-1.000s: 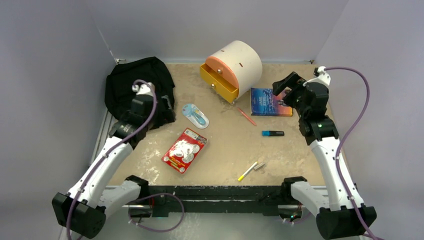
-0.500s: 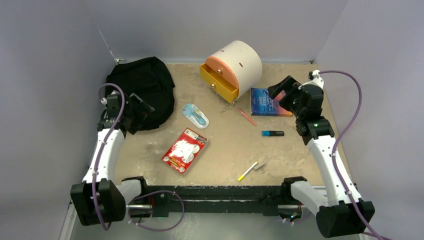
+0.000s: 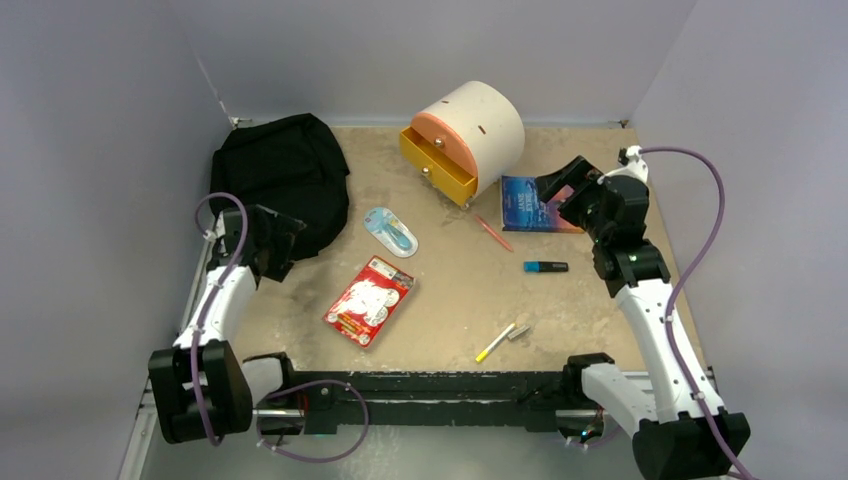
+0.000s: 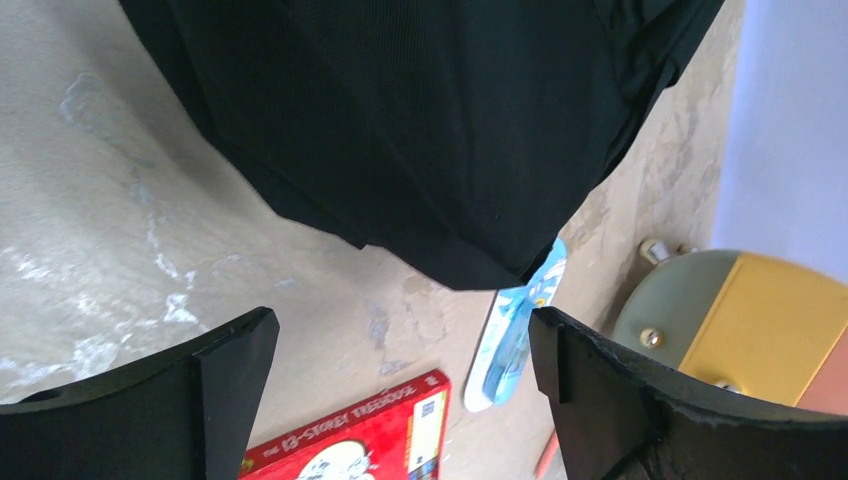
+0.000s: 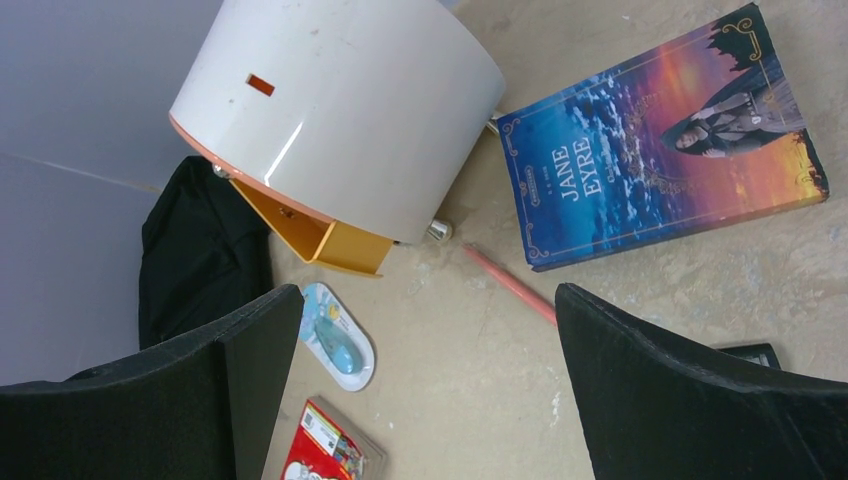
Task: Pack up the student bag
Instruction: Pick up the student bag at the corner of the board.
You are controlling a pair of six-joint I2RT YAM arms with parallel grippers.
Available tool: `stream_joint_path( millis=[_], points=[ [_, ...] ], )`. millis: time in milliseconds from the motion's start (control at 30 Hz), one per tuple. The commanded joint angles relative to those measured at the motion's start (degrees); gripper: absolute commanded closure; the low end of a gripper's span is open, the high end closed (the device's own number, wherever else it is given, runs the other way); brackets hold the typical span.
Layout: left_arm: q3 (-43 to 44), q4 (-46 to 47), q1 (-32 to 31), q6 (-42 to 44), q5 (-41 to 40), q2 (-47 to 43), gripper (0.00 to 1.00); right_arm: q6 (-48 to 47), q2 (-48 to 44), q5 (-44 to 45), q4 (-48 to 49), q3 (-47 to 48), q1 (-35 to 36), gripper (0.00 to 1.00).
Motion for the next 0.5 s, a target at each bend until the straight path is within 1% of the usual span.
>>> stream_joint_path(
  millis=[0,100,267,467],
  points=[
    [-0.5,10.3,0.6,-5.9,-1.8,2.8,0.02,0.2,-1.5,-1.2,2.3,-0.7,-0.1,0.01],
    [-0.7,12.9,0.7,-7.4,-2.4,6.3,0.02,0.1,-1.8,-1.2,2.2,-0.9,-0.2,0.01],
    [0.4,17.0,0.9,-7.4,-3.2,12.1,0.02,-0.3,-2.7,-1.2,2.2,-1.4,-0.2,0.01],
    [5.7,17.8,1.0,-4.8,-3.9,19.7,0.03,-0.4,-3.5,-2.2,2.1,-2.1,-0.1,0.01]
  ],
)
